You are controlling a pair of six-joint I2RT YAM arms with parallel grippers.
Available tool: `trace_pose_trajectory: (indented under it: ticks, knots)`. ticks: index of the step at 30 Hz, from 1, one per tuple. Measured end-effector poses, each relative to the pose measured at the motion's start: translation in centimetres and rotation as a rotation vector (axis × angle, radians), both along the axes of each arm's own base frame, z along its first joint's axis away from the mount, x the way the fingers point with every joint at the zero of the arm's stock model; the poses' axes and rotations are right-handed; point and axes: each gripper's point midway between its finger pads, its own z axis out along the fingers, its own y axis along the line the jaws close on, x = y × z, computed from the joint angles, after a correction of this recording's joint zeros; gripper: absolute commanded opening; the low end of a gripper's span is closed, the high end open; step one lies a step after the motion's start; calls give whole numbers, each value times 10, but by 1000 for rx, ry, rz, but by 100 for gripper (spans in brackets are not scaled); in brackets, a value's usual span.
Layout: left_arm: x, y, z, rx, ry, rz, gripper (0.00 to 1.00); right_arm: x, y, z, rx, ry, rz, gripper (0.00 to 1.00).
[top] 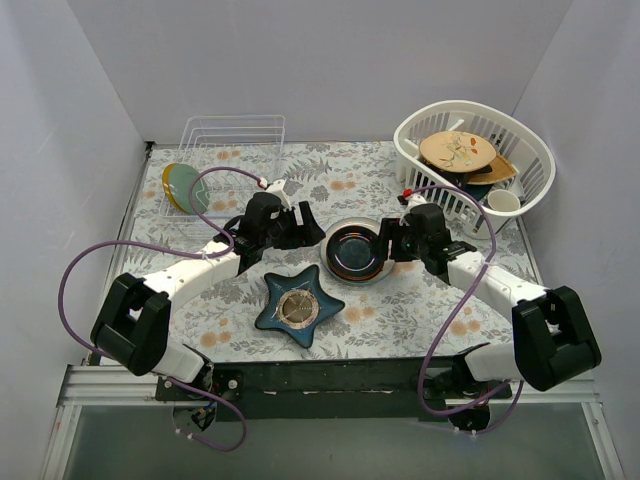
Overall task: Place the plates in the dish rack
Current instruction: Pick up the plate at the center of the board.
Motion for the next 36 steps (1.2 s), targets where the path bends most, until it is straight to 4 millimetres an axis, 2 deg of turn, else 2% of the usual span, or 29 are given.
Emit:
trace_pose_trajectory:
  ticks: [16,25,36]
  knots:
    - [0,0,0,-3,1,1,75,7,-18,-10,-50,-1,-71,67]
    - [-1,-1,0,-3,2,-2,74,-1,-23,-37,-83,64,-77,66]
    - [-3,-7,4,-33,0,-22,74,3,-24,-38,-88,53,-89,65]
